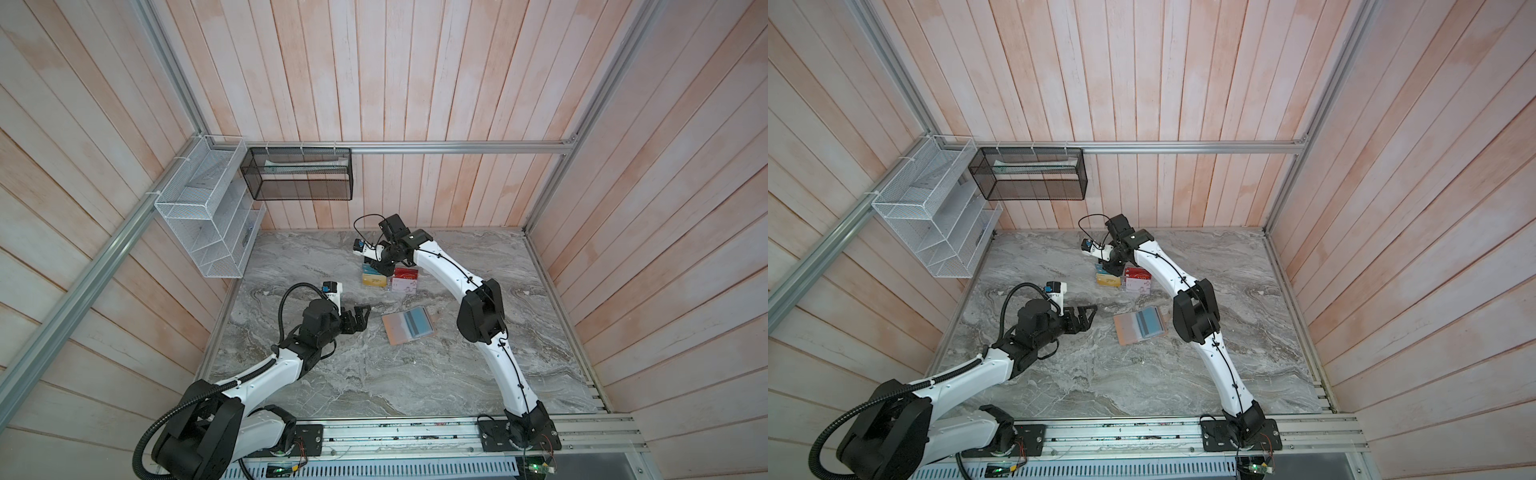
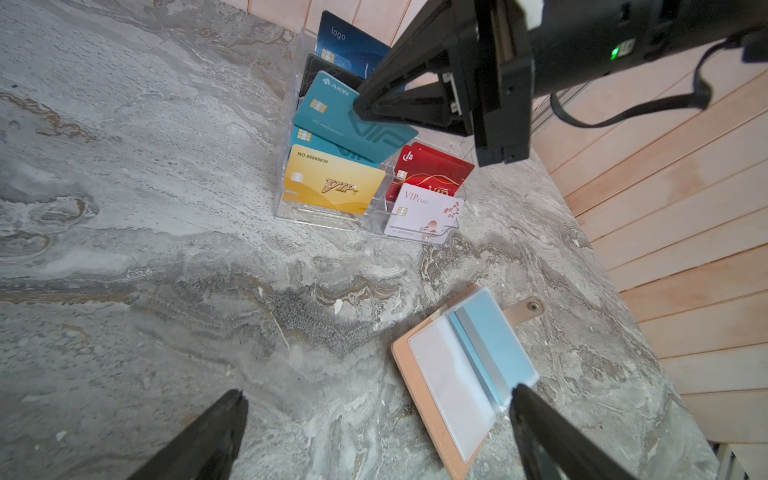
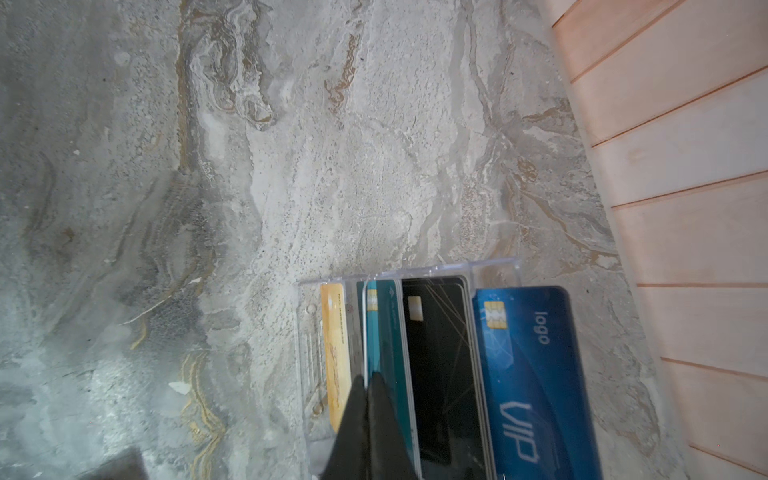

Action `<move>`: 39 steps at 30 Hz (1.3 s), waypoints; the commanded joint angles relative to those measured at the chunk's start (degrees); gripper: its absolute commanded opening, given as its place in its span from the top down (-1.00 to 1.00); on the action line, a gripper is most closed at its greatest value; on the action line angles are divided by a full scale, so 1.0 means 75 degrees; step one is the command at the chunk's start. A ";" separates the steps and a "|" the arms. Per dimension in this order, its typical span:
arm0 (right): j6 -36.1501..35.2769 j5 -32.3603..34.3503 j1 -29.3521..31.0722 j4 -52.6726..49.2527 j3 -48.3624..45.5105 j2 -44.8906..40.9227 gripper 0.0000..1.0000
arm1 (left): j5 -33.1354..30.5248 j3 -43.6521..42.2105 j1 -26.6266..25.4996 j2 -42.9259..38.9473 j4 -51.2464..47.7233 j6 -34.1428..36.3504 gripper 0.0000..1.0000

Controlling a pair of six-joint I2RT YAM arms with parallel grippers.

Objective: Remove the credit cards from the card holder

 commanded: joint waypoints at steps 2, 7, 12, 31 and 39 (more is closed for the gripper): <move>-0.0185 0.0072 0.0037 0.0084 -0.0044 0.0242 1.00 | 0.0084 -0.0093 0.0100 0.0099 0.0276 -0.0038 -1.00; -0.0266 0.0145 0.0036 0.0209 -0.0025 0.0362 1.00 | 0.0294 -0.0148 0.0288 0.0180 0.0436 -0.0257 -1.00; -0.0339 0.0266 0.0036 0.0167 0.0168 0.0488 1.00 | 0.0575 -0.0156 0.0596 0.0233 0.0537 -0.0399 -1.00; -0.0162 0.0694 0.0058 0.0550 -0.0099 0.0325 1.00 | 0.0665 -0.0115 0.0724 0.0317 0.0606 -0.0456 -1.00; -0.0057 0.0808 0.0093 0.0784 -0.0184 0.0383 0.78 | 0.0670 -0.0115 0.0742 0.0289 0.0596 -0.0438 -1.00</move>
